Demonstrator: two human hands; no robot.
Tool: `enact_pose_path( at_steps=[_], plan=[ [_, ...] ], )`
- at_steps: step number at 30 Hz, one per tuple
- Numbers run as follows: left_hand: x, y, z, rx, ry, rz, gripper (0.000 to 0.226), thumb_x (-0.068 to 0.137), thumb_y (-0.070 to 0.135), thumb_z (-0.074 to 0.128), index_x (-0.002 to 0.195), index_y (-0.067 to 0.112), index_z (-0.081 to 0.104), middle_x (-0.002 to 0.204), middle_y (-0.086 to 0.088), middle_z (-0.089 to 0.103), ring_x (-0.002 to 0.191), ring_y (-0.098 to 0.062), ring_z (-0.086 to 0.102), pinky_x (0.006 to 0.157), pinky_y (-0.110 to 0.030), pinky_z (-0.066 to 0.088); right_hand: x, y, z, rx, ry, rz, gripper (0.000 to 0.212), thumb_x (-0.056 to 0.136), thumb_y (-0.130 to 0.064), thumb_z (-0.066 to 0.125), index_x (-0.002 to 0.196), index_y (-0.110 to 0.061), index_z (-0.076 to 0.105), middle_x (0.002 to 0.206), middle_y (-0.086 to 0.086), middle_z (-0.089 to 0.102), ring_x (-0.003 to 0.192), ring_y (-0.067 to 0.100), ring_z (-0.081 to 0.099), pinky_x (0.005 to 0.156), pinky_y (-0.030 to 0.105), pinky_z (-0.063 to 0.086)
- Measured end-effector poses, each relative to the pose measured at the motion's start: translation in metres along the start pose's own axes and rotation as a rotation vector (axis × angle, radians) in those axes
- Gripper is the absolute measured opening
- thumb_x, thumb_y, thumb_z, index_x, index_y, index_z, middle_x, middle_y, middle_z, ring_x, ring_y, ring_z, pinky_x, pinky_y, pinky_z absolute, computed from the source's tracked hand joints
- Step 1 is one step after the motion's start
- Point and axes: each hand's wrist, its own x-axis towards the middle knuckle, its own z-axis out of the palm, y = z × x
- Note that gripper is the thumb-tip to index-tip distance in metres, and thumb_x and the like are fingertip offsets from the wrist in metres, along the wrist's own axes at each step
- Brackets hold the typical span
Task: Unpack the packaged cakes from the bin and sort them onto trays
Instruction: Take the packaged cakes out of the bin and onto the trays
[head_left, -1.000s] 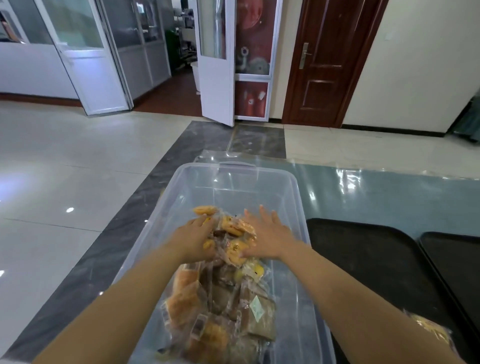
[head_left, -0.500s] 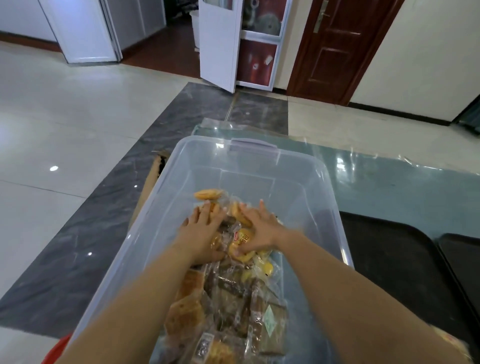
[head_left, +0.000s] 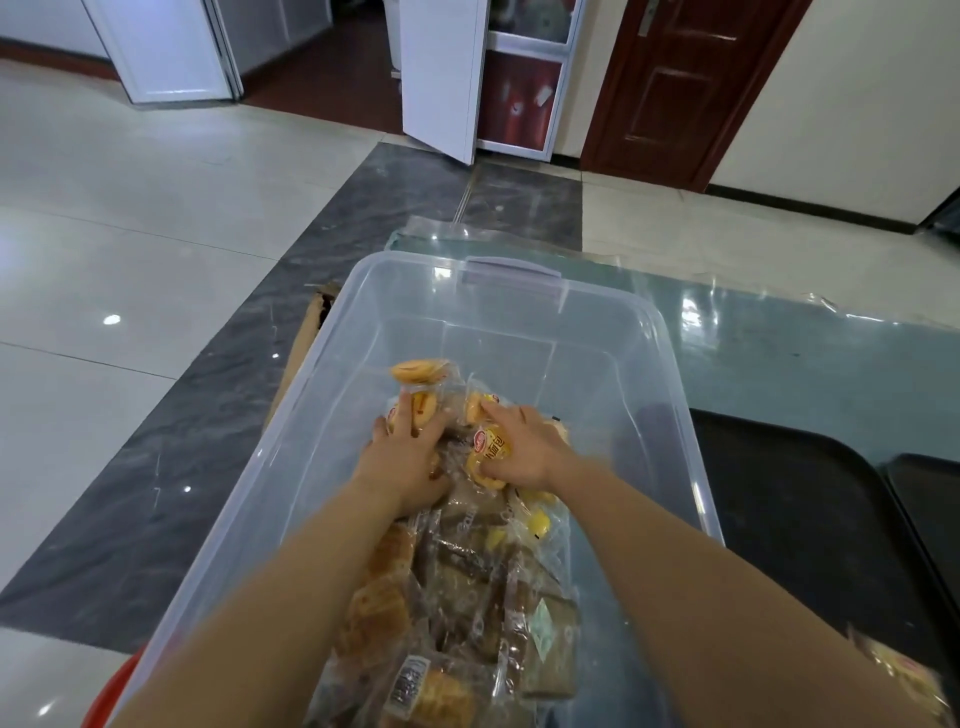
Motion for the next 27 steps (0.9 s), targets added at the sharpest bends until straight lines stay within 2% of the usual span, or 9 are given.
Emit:
enact_pose_path(
  at_steps=[2,4,7,10,12,15,19,23,27],
  plan=[
    [0.001,0.001,0.001,0.005,-0.022,-0.013,0.077,0.089,0.046,0.052,0.149,0.037,0.005,0.156,-0.016,-0.018,0.139,-0.048,0.011,0.110,-0.052,0.029,-0.001,0.000,0.002,-0.003,0.007,-0.004,0.089,0.082,-0.042,0.069,0.151,-0.040,0.011,0.155,0.008,0.016,0.138,0.035,0.026,0.108,0.042,0.033],
    [0.002,0.003,0.001,0.018,-0.003,-0.016,0.068,0.093,0.040,0.047,0.149,0.036,0.009,0.157,-0.016,-0.012,0.135,-0.045,0.022,0.106,-0.051,0.035,-0.002,-0.002,0.002,0.012,0.019,-0.008,0.083,0.086,-0.037,0.067,0.151,-0.039,0.014,0.155,0.008,0.017,0.138,0.034,0.028,0.107,0.040,0.032],
    [0.001,0.004,-0.002,0.038,0.049,-0.019,0.061,0.095,0.029,0.045,0.148,0.037,0.014,0.158,-0.013,0.000,0.127,-0.040,0.038,0.098,-0.047,0.044,-0.008,-0.005,0.000,-0.033,0.086,-0.044,0.069,0.089,-0.023,0.062,0.148,-0.033,0.027,0.148,0.010,0.029,0.129,0.032,0.040,0.103,0.035,0.036],
    [-0.004,0.003,-0.007,0.074,0.099,0.021,0.060,0.094,0.022,0.042,0.147,0.038,0.017,0.157,-0.013,0.010,0.112,-0.037,0.051,0.089,-0.044,0.049,-0.017,-0.008,0.000,-0.084,0.132,-0.053,0.063,0.088,-0.013,0.059,0.142,-0.034,0.036,0.138,0.011,0.039,0.119,0.032,0.049,0.097,0.038,0.044],
    [-0.009,0.002,-0.014,0.090,0.130,0.052,0.061,0.095,0.020,0.041,0.146,0.039,0.016,0.156,-0.013,0.015,0.106,-0.036,0.055,0.086,-0.044,0.050,-0.022,-0.013,-0.004,-0.152,0.138,-0.059,0.063,0.086,-0.015,0.060,0.140,-0.036,0.036,0.134,0.010,0.041,0.115,0.035,0.051,0.095,0.041,0.046],
    [-0.021,0.004,-0.032,0.105,0.173,0.089,0.063,0.093,0.014,0.043,0.147,0.035,0.017,0.156,-0.014,0.016,0.104,-0.037,0.056,0.086,-0.045,0.049,-0.032,-0.023,-0.019,-0.201,0.180,-0.095,0.064,0.086,-0.021,0.060,0.142,-0.036,0.032,0.136,0.011,0.038,0.113,0.039,0.050,0.098,0.046,0.043],
    [-0.047,0.019,-0.070,0.155,0.272,0.151,0.067,0.092,0.006,0.047,0.149,0.026,0.019,0.158,-0.015,0.008,0.116,-0.039,0.047,0.090,-0.045,0.047,-0.061,-0.031,-0.049,-0.152,0.276,-0.168,0.065,0.090,-0.025,0.059,0.145,-0.036,0.027,0.145,0.010,0.030,0.122,0.037,0.043,0.102,0.047,0.039],
    [-0.081,0.044,-0.110,0.233,0.384,0.212,0.062,0.095,0.010,0.044,0.149,0.028,0.020,0.159,-0.012,0.004,0.119,-0.033,0.047,0.082,-0.037,0.049,-0.115,-0.036,-0.078,-0.107,0.372,-0.244,0.069,0.095,-0.024,0.055,0.149,-0.040,0.017,0.156,0.009,0.013,0.137,0.035,0.026,0.109,0.045,0.033],
    [-0.114,0.084,-0.141,0.257,0.470,0.275,0.063,0.096,0.011,0.044,0.149,0.031,0.017,0.160,-0.010,0.002,0.125,-0.031,0.043,0.082,-0.036,0.051,-0.169,-0.026,-0.107,-0.088,0.522,-0.336,0.071,0.096,-0.032,0.052,0.146,-0.052,0.006,0.159,0.004,0.005,0.141,0.034,0.023,0.106,0.049,0.037]
  ],
)
